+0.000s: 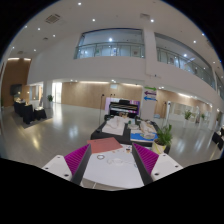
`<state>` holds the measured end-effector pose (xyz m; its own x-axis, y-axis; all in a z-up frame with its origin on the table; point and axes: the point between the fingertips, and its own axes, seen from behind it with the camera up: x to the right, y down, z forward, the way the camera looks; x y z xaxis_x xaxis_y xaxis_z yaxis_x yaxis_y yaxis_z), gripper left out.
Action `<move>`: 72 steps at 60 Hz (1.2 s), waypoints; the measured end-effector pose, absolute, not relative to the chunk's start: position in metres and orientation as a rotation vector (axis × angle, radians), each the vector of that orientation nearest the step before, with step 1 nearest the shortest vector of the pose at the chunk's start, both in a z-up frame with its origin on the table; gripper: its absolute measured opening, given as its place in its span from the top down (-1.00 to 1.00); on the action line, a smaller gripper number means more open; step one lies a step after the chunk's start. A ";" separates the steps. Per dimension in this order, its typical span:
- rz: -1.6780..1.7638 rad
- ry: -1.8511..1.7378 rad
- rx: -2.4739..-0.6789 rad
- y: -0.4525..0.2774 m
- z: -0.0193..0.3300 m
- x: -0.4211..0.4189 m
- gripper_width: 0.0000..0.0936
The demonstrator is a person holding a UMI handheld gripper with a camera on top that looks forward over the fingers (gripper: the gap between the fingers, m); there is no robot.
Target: Unplug charger
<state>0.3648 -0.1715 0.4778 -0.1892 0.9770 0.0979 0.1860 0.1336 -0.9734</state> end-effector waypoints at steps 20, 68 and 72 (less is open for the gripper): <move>1.049 -1.503 -1.255 -0.112 0.449 0.358 -0.83; 0.908 -1.443 -1.415 0.008 0.264 0.277 -0.82; 0.892 -1.449 -1.395 0.017 0.243 0.253 -0.82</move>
